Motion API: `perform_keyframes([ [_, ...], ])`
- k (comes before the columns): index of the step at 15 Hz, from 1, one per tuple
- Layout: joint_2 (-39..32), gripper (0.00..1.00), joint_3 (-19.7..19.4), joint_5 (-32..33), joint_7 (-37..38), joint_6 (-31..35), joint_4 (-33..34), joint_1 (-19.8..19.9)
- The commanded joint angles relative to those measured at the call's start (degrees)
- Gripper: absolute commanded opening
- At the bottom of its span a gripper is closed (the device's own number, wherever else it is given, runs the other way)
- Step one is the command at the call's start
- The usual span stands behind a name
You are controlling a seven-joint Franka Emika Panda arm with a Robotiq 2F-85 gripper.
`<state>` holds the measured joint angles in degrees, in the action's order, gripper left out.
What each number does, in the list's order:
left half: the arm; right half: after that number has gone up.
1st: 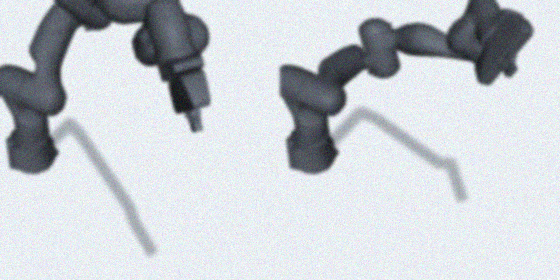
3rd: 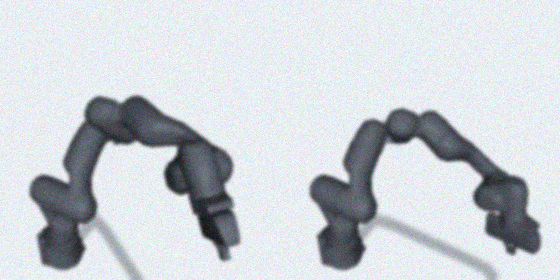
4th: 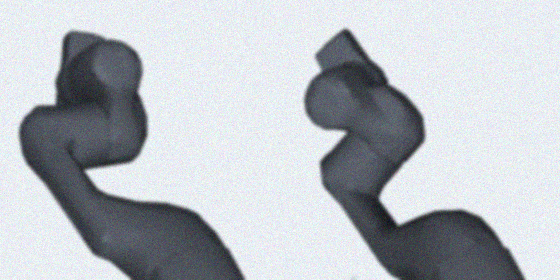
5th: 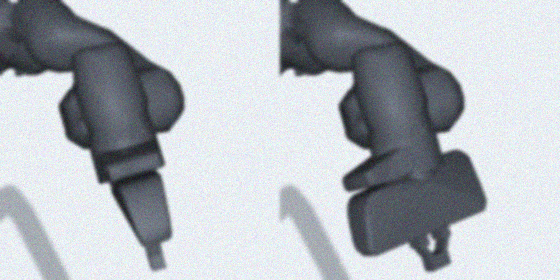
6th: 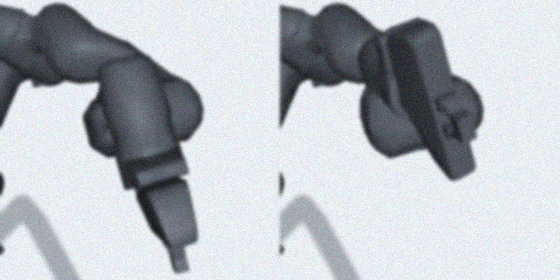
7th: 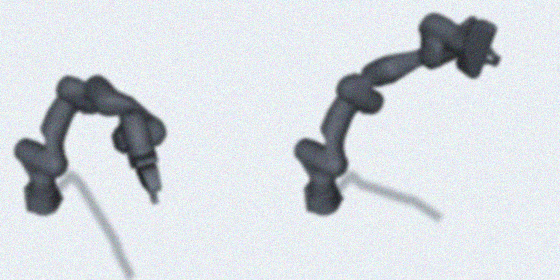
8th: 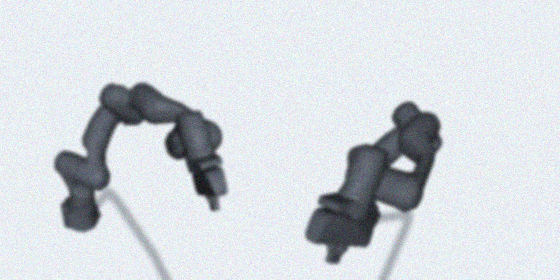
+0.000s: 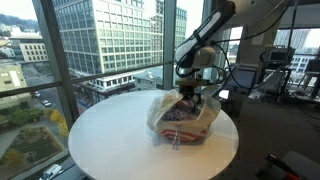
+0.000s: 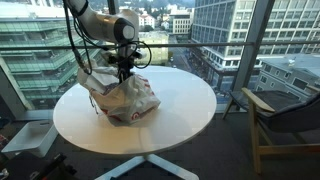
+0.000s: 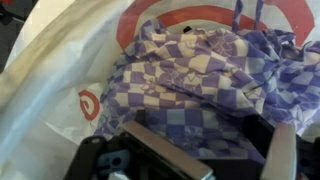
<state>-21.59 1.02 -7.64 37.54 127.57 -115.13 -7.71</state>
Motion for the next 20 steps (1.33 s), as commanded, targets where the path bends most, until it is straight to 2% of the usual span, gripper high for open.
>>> perform_keyframes([
  [1, -1.38, 1.00, -1.20, 4.87, 1.62, -0.30, 0.65, -1.90],
  [6, -2.87, 1.00, -0.67, 8.97, -0.79, -0.77, 1.82, -2.90],
  [7, -2.80, 0.95, -0.64, 9.63, -1.10, -0.40, 1.80, -3.17],
  [8, -2.76, 0.74, -0.62, 10.21, -1.43, -0.19, 1.83, -3.35],
  [10, -2.66, 0.70, -0.65, 11.32, -1.77, -0.10, 2.03, -3.65],
  [11, -2.64, 0.64, -0.65, 11.61, -1.89, -0.04, 2.14, -3.72],
  [13, -2.60, 0.46, -0.52, 11.41, -2.27, -0.43, 2.55, -3.55],
  [18, -2.17, 0.08, -0.02, 9.68, -3.35, -1.60, 3.13, -3.02],
  [19, -1.86, 0.02, 0.14, 9.08, -3.57, -1.67, 3.03, -2.88],
  [20, -1.23, 0.00, 0.28, 8.35, -3.50, -2.74, 2.92, -2.82],
])
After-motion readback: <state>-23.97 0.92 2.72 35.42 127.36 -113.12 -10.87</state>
